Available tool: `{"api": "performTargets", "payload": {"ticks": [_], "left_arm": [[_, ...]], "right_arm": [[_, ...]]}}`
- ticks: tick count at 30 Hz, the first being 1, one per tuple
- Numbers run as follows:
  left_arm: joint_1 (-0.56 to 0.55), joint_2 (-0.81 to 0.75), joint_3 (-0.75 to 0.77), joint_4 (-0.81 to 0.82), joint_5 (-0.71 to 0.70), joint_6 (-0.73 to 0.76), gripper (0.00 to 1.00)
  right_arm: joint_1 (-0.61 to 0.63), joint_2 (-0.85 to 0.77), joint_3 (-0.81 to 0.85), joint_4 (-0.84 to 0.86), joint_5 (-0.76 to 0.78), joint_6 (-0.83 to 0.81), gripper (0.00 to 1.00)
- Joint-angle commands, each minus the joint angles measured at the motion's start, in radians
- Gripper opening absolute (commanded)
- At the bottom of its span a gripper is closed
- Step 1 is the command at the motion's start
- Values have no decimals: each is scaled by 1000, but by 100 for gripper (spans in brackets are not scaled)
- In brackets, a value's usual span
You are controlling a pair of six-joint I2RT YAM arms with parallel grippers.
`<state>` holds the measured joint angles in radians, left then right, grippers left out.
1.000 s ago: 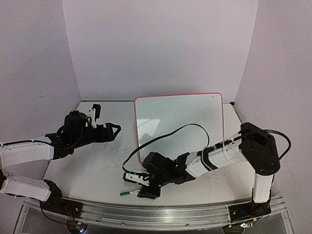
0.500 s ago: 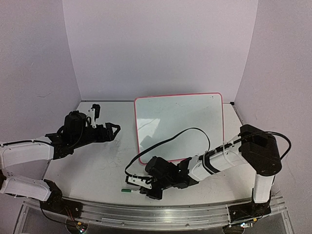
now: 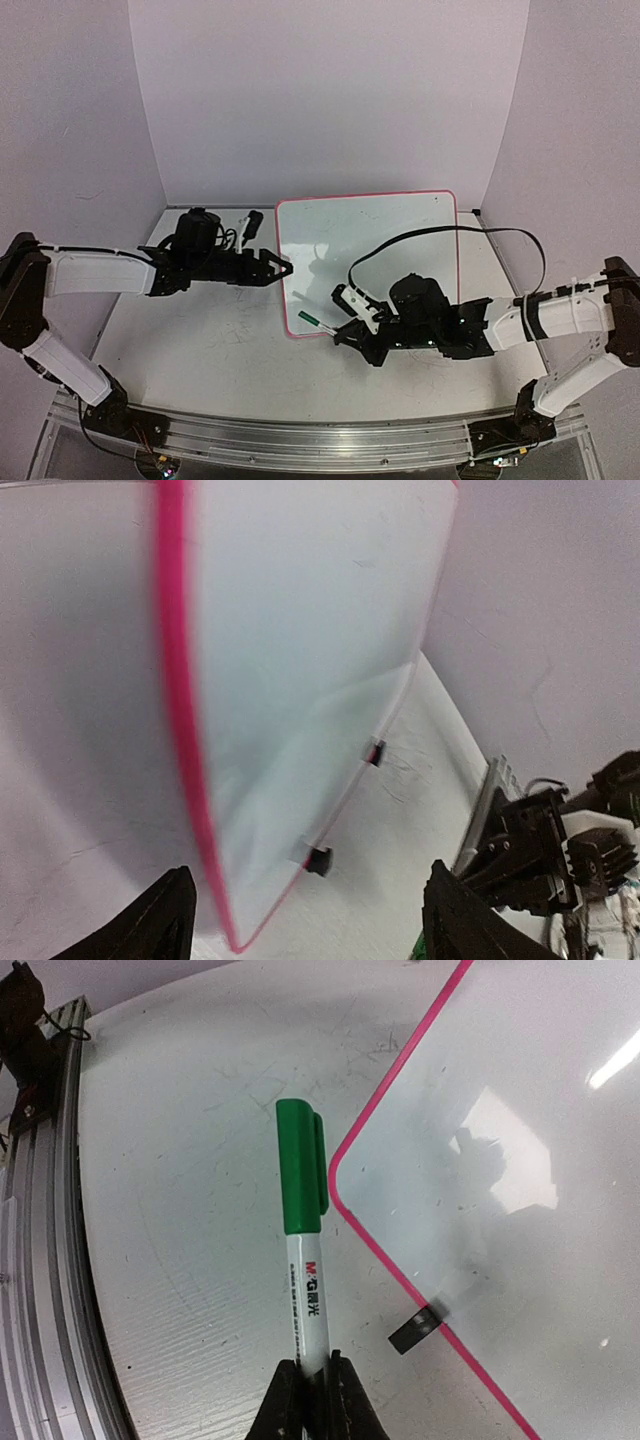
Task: Write a sentence on the whiteboard
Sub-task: Adjust the whiteboard at the center of the board.
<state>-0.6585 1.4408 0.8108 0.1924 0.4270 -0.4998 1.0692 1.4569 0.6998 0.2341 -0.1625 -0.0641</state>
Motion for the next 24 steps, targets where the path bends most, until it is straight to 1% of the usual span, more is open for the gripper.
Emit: {"api": "performTargets", "payload": {"ticks": [1,2,3,5,6,8,9,11,16,19,21,23,24], "left_arm": [[-123,132,143,53,320,-16,79],[-139,152,157,55,322,-21,77],[-144,165,163,60,321,-34,74],[-145,171,160,72,311,-56,62],[-145,175,159,74,312,-63,57],[-146,185,158,84,337,-76,52],[-147,185,157,86,349,-78,53],[-149,165,137,88,328,-75,62],[-140,61,36,87,145,-89,79],[-126,-1,-25,85,43,-122,80],[-115,-49,-66,86,7,-127,80],[-113,-87,-78,88,33,-106,80],[-116,-90,-73,91,76,-91,80]], "right_arm": [[-4,-62,1,-21,29,6,0],[-4,-71,3,-29,37,3,0],[-4,-84,3,-35,44,1,0],[-5,-103,-2,-36,52,3,0],[-5,-114,-3,-36,58,4,0],[-5,-128,-3,-37,74,6,0],[-4,-132,-2,-39,88,7,0],[-3,-137,3,-44,118,5,0],[-6,-110,22,-46,141,2,0],[-6,-84,39,-51,141,2,0],[-6,-77,43,-53,139,1,0],[-5,-75,47,-55,135,-2,0],[-6,-73,53,-57,132,-4,0]]}}
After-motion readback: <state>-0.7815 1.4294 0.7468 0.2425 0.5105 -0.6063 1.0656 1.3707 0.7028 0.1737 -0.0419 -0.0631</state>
